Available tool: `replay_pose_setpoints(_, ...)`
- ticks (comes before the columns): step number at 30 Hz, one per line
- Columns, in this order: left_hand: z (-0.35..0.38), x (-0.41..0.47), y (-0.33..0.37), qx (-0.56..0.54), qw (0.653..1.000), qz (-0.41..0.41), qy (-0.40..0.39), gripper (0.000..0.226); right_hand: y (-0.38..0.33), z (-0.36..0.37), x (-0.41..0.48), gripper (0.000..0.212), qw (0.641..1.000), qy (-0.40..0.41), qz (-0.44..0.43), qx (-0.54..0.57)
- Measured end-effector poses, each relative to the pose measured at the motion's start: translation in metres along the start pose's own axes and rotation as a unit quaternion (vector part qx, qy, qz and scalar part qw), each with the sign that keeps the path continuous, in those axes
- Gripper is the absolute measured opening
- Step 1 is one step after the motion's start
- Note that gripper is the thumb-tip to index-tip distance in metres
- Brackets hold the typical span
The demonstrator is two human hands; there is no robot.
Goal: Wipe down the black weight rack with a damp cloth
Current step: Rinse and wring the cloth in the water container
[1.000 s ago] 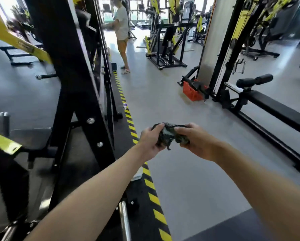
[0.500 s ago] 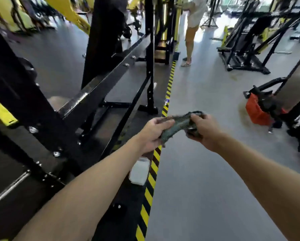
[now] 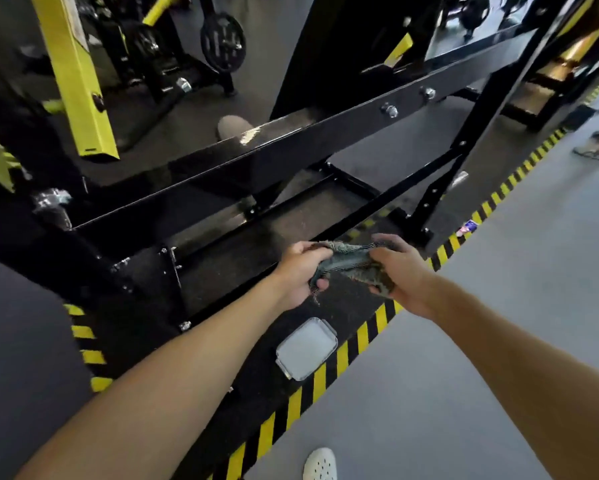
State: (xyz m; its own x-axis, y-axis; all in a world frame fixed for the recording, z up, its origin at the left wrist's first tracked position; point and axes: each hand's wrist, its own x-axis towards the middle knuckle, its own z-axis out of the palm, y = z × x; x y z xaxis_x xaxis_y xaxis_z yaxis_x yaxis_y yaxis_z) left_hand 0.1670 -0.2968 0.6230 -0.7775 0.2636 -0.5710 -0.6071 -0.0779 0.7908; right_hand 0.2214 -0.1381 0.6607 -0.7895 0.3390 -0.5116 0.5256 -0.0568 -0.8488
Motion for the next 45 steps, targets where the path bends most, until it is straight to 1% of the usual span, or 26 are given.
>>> replay_pose_setpoints(1, -0.002, 0.008, 0.006, 0.0, 1.0, 0.007, 0.03, 0.028, -0.008, 0.004, 0.013, 0.017, 1.0, -0.021, 0.008, -0.019)
replay_pose_setpoints(2, -0.005, 0.012, 0.013, 0.0, 0.998, 0.013, 0.053, 0.027, -0.014, 0.01, 0.023, 0.015, 0.998, -0.042, 0.009, -0.041)
replay_pose_setpoints(5, -0.021, 0.019, 0.031, 0.015, 0.993, 0.022, 0.115, 0.011, -0.03, 0.036, 0.056, 0.022, 0.991, -0.096, -0.001, -0.092)
replay_pose_setpoints(7, -0.035, 0.026, 0.03, 0.039, 0.987, 0.028, 0.151, 0.013, -0.033, 0.053, 0.073, 0.022, 0.985, -0.133, -0.001, -0.113)
replay_pose_setpoints(9, -0.046, 0.041, 0.019, 0.081, 0.983, 0.022, 0.163, 0.018, -0.025, 0.066, 0.098, 0.021, 0.976, -0.169, 0.012, -0.138)
replay_pose_setpoints(11, -0.052, 0.058, -0.007, 0.122, 0.98, 0.001, 0.159, 0.021, -0.001, 0.075, 0.127, 0.018, 0.962, -0.211, 0.031, -0.172)
replay_pose_setpoints(13, -0.055, 0.09, -0.049, 0.146, 0.976, -0.023, 0.162, 0.016, 0.041, 0.083, 0.166, 0.013, 0.948, -0.241, 0.034, -0.206)
replay_pose_setpoints(15, -0.057, 0.136, -0.11, 0.146, 0.973, -0.044, 0.174, 0.012, 0.102, 0.089, 0.216, 0.01, 0.935, -0.256, 0.032, -0.244)
replay_pose_setpoints(17, -0.057, 0.185, -0.182, 0.132, 0.973, -0.057, 0.183, 0.016, 0.173, 0.094, 0.268, 0.015, 0.918, -0.271, 0.027, -0.29)
replay_pose_setpoints(19, -0.06, 0.237, -0.255, 0.112, 0.971, -0.068, 0.201, 0.02, 0.249, 0.098, 0.321, 0.016, 0.903, -0.281, 0.023, -0.323)
replay_pose_setpoints(22, -0.072, 0.313, -0.368, 0.093, 0.96, -0.078, 0.253, 0.014, 0.366, 0.102, 0.396, 0.016, 0.88, -0.291, 0.005, -0.376)
replay_pose_setpoints(25, -0.089, 0.38, -0.465, 0.135, 0.953, -0.075, 0.26, 0.027, 0.462, 0.107, 0.458, 0.017, 0.854, -0.306, -0.03, -0.419)
replay_pose_setpoints(27, -0.103, 0.417, -0.513, 0.202, 0.944, -0.07, 0.252, 0.035, 0.511, 0.117, 0.49, 0.016, 0.835, -0.325, -0.057, -0.441)
replay_pose_setpoints(28, -0.11, 0.434, -0.534, 0.244, 0.935, -0.062, 0.25, 0.035, 0.532, 0.123, 0.504, 0.016, 0.821, -0.338, -0.075, -0.455)
replay_pose_setpoints(30, -0.121, 0.463, -0.568, 0.338, 0.908, -0.025, 0.246, 0.029, 0.568, 0.135, 0.526, 0.016, 0.778, -0.361, -0.126, -0.498)
replay_pose_setpoints(33, -0.135, 0.494, -0.602, 0.457, 0.855, -0.001, 0.246, 0.027, 0.611, 0.15, 0.546, 0.011, 0.712, -0.387, -0.202, -0.55)
replay_pose_setpoints(35, -0.142, 0.506, -0.612, 0.514, 0.823, 0.003, 0.244, 0.022, 0.633, 0.158, 0.558, 0.028, 0.662, -0.418, -0.246, -0.572)
replay_pose_setpoints(36, -0.142, 0.512, -0.616, 0.532, 0.812, -0.005, 0.239, 0.021, 0.639, 0.16, 0.561, 0.032, 0.65, -0.424, -0.257, -0.575)
replay_pose_setpoints(38, -0.142, 0.521, -0.622, 0.548, 0.801, -0.042, 0.238, 0.028, 0.644, 0.164, 0.565, 0.031, 0.657, -0.42, -0.259, -0.57)
replay_pose_setpoints(39, -0.141, 0.525, -0.623, 0.547, 0.801, -0.061, 0.237, 0.028, 0.644, 0.166, 0.565, 0.03, 0.657, -0.418, -0.243, -0.578)
replay_pose_setpoints(40, -0.141, 0.529, -0.624, 0.532, 0.81, -0.08, 0.235, 0.026, 0.642, 0.168, 0.564, 0.032, 0.661, -0.417, -0.22, -0.585)
replay_pose_setpoints(41, -0.14, 0.53, -0.625, 0.484, 0.834, -0.085, 0.249, 0.025, 0.642, 0.17, 0.563, 0.034, 0.661, -0.411, -0.202, -0.594)
replay_pose_setpoints(42, -0.138, 0.532, -0.625, 0.405, 0.869, -0.087, 0.272, 0.025, 0.641, 0.17, 0.562, 0.034, 0.69, -0.403, -0.169, -0.577)
replay_pose_setpoints(43, -0.137, 0.533, -0.624, 0.301, 0.903, -0.08, 0.295, 0.027, 0.641, 0.171, 0.562, 0.032, 0.729, -0.394, -0.121, -0.546)
replay_pose_setpoints(44, -0.135, 0.533, -0.622, 0.193, 0.928, -0.079, 0.307, 0.027, 0.642, 0.172, 0.562, 0.03, 0.778, -0.375, -0.084, -0.497)
replay_pose_setpoints(45, -0.133, 0.531, -0.619, 0.091, 0.943, -0.08, 0.31, 0.023, 0.642, 0.171, 0.561, 0.028, 0.816, -0.354, -0.055, -0.454)
